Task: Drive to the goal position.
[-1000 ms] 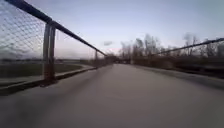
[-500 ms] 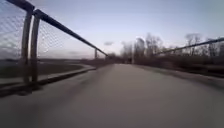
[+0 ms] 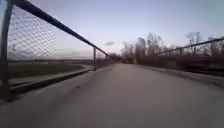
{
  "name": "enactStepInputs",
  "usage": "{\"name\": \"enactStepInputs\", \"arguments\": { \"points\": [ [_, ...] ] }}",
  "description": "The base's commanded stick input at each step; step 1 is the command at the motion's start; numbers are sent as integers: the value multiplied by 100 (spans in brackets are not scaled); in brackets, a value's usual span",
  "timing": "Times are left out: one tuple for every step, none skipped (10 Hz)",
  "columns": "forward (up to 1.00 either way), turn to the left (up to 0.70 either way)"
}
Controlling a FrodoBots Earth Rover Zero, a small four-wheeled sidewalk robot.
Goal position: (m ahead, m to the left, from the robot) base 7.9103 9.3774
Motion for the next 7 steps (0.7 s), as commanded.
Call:
{"name": "enactStepInputs", "arguments": {
  "points": [
    [100, 0],
    [100, 0],
    [100, 0],
    [100, 0],
    [100, 0],
    [100, 0],
    [100, -5]
  ]
}}
